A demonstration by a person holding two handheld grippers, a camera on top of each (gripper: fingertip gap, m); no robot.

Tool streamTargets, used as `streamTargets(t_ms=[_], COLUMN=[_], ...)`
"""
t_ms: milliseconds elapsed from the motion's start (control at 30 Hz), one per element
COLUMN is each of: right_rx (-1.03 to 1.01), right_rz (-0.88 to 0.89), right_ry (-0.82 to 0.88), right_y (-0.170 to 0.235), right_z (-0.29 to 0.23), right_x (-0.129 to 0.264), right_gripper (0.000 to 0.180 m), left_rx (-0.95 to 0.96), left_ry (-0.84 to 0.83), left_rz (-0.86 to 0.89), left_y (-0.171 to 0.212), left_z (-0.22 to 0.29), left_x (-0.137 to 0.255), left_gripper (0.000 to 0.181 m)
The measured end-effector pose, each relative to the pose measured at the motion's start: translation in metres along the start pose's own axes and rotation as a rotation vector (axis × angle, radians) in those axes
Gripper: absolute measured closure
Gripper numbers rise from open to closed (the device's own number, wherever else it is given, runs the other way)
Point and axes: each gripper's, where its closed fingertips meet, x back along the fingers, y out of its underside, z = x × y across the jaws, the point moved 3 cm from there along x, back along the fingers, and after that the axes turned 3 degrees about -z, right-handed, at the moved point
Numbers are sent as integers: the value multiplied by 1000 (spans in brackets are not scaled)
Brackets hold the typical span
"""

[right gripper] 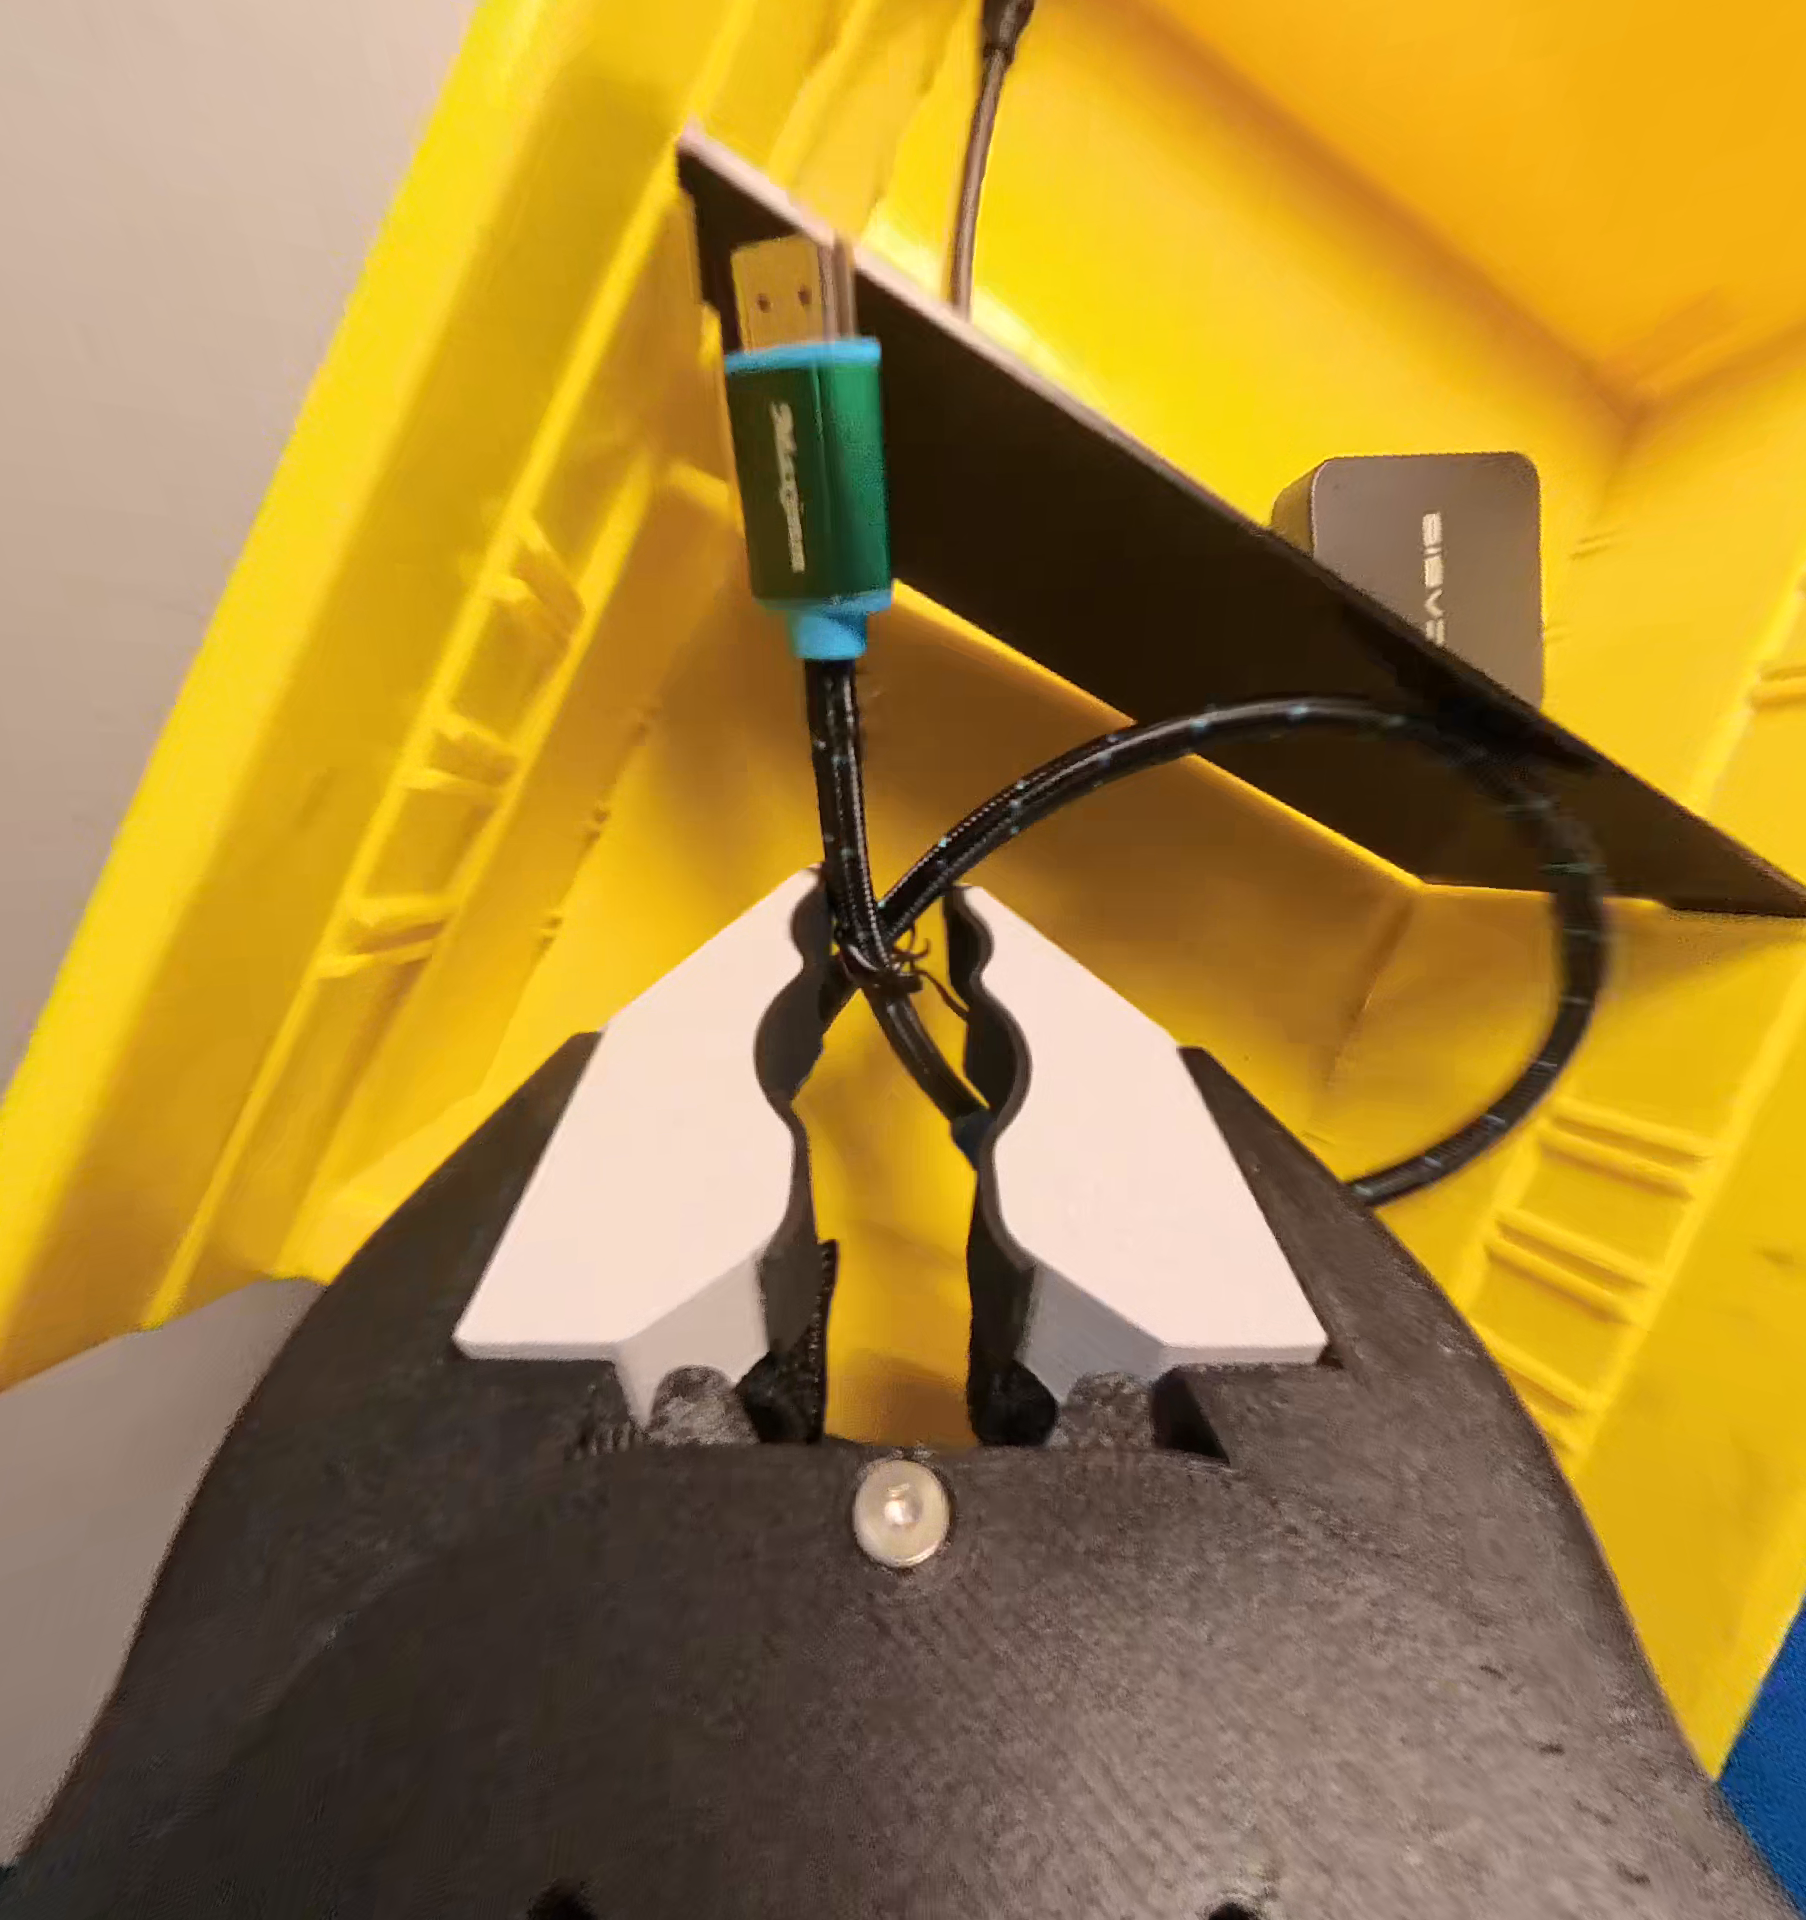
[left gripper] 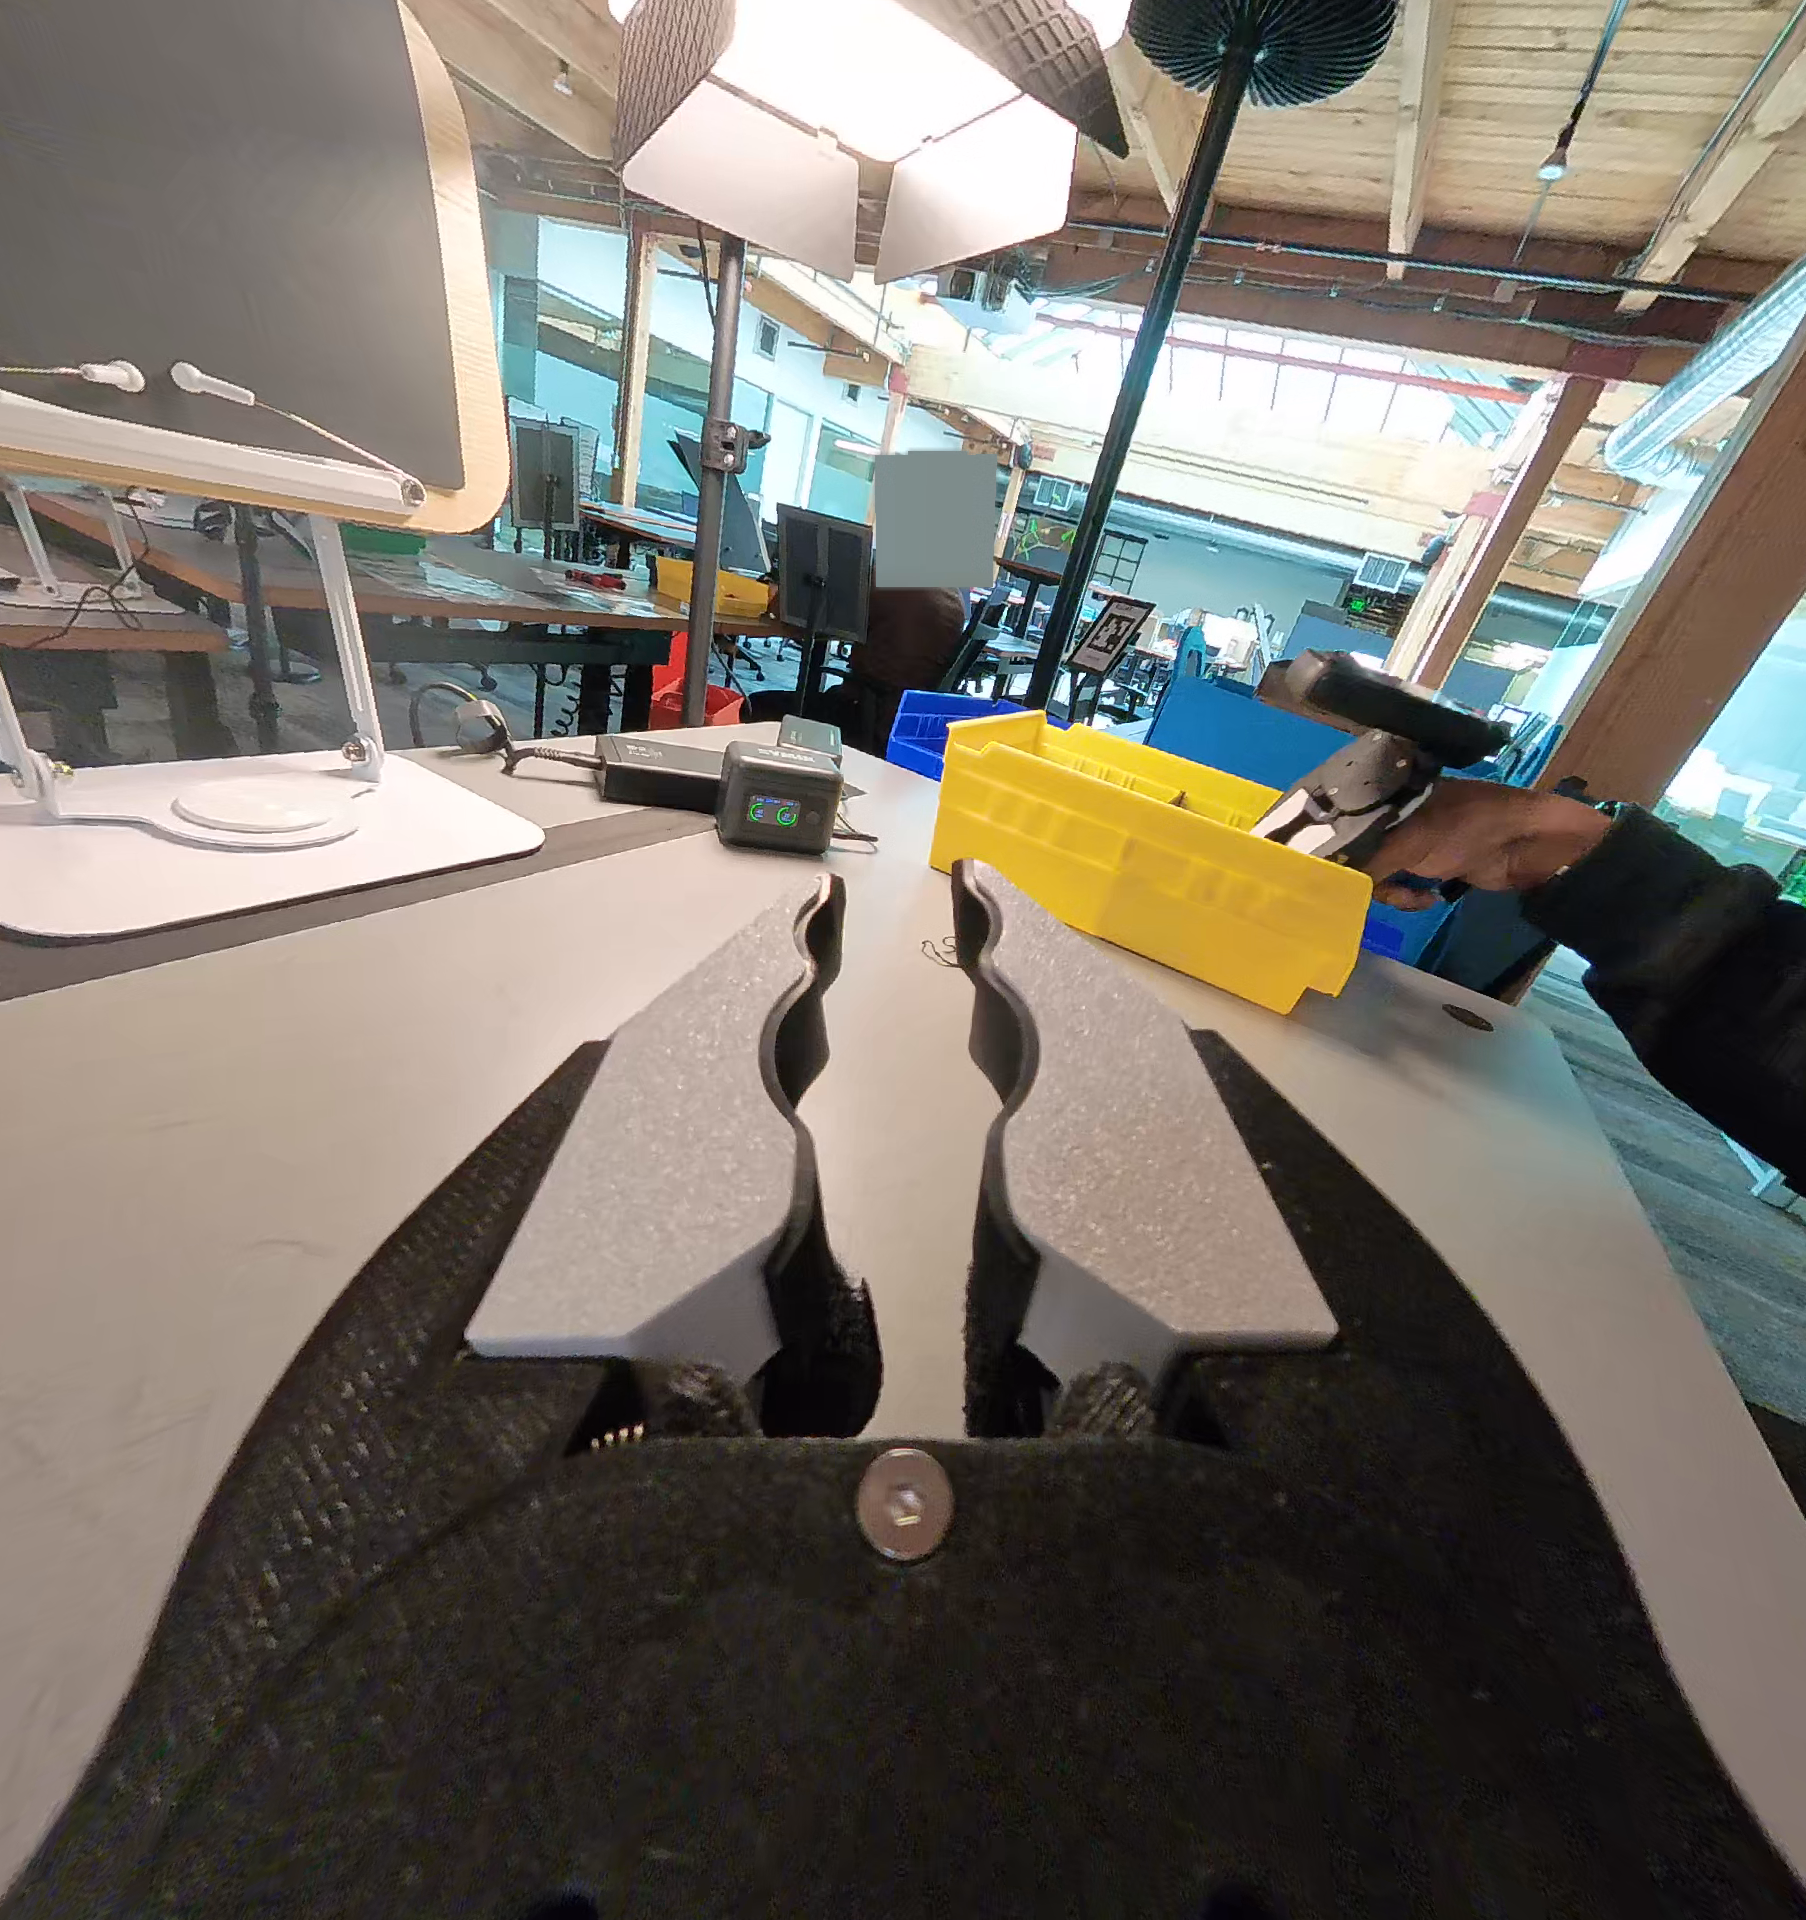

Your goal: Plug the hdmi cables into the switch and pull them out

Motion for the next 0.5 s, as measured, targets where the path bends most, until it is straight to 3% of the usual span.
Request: streamTargets(t_ms=[33,267,400,500], right_rx=[-10,-8,81,157], right_rz=[25,254,474,569], right_ry=[8,131,-19,-166], right_y=[-2,-26,-66,-96], right_z=[2,-2,-73,-139], right_x=[5,77,110,107], right_gripper=[151,147,148,149], left_rx=[-1,11,-23,-68], left_ry=[-2,-23,-78,-131], left_rz=[0,-30,-77,-121], left_y=[-1,1,7,14], left_z=[0,-5,-8,-12], left_x=[1,1,-2,-4], left_gripper=[159,158,153,149])
